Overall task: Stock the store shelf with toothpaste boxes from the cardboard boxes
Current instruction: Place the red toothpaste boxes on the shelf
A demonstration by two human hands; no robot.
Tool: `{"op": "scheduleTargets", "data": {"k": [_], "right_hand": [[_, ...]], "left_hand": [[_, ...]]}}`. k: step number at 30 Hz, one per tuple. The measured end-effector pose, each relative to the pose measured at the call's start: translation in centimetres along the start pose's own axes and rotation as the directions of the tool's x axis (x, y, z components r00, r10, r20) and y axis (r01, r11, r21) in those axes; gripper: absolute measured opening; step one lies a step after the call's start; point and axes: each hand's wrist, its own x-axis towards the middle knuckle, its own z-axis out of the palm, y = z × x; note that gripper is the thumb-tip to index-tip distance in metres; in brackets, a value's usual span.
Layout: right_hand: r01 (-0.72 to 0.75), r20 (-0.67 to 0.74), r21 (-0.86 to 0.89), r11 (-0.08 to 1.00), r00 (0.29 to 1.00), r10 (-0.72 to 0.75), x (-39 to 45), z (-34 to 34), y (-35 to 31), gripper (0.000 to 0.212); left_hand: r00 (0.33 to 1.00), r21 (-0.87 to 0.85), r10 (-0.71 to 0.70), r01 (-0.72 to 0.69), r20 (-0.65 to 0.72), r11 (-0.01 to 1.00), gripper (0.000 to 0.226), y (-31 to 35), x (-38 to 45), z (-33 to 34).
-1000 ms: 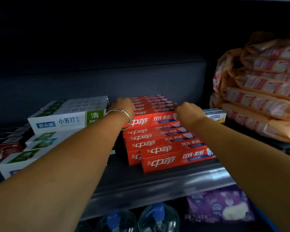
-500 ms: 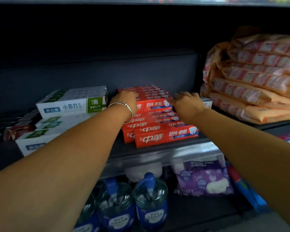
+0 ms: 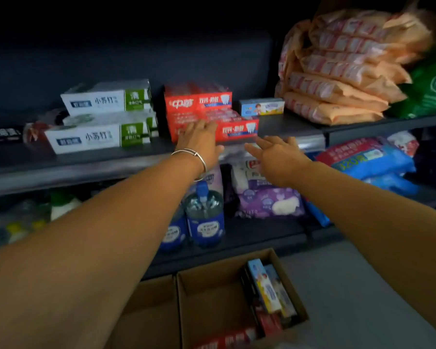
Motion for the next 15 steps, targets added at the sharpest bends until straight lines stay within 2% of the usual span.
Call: {"op": "scheduleTargets", "data": {"k": [4, 8, 15], "right_hand": [[0.075, 0.052, 0.034, 0.997, 0.996, -0.077, -3.7, 3.2, -1.2, 0.062], [0.116, 0.14, 0.101, 0.988, 0.982, -0.13, -6.1, 7.6, -2.7, 0.063], [0.145, 0.308, 0.175, 0.974, 0.931, -0.194, -7.5, 17.4, -5.8, 0.062]], "left_hand": [[0.997, -0.037, 0.009, -0.006, 0.075, 0.999, 0.057, 1.2, -5.0, 3.5], [0.979, -0.048, 0.006, 0.004, 0.205, 0.999, 0.057, 1.5, -9.5, 8.1], [0.878, -0.021, -0.009, 0.022, 0.479, 1.0, 0.063, 0.3, -14.9, 17.5]]}}
